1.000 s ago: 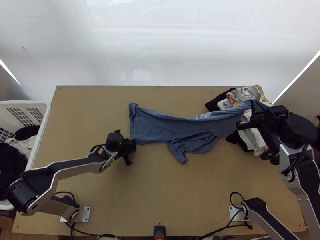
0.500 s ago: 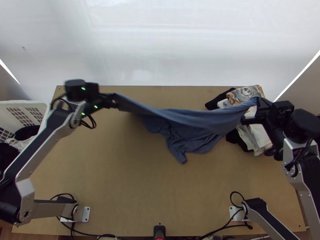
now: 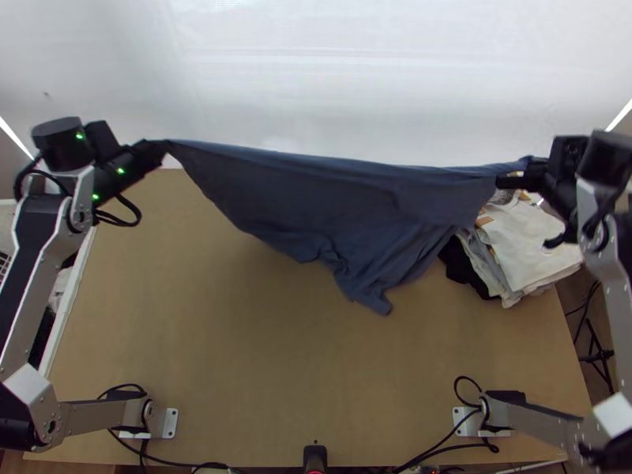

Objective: Fold the t-shirt

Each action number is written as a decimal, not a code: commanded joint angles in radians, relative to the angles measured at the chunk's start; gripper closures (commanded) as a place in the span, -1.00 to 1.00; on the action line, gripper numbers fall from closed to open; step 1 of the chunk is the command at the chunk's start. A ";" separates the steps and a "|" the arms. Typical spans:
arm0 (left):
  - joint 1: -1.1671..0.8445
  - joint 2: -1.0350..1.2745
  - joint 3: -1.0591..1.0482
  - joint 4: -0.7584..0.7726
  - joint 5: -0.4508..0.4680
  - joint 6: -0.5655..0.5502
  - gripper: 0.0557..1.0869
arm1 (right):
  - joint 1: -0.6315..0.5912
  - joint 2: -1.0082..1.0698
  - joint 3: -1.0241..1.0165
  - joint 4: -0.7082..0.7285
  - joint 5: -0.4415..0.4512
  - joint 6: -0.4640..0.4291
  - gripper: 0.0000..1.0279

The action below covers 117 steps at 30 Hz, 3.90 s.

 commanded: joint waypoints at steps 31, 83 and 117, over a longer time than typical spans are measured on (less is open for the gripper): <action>0.166 -0.784 0.037 -0.047 -0.195 0.093 0.93 | 0.004 -0.408 0.658 -0.418 -0.289 0.044 0.94; -0.064 -0.209 -0.745 0.443 -0.067 0.312 0.93 | 0.205 0.077 -0.262 0.069 -0.290 0.121 0.94; 0.109 0.378 -0.428 0.480 -0.081 0.389 0.93 | 0.117 0.563 -0.027 0.075 -0.226 0.039 0.94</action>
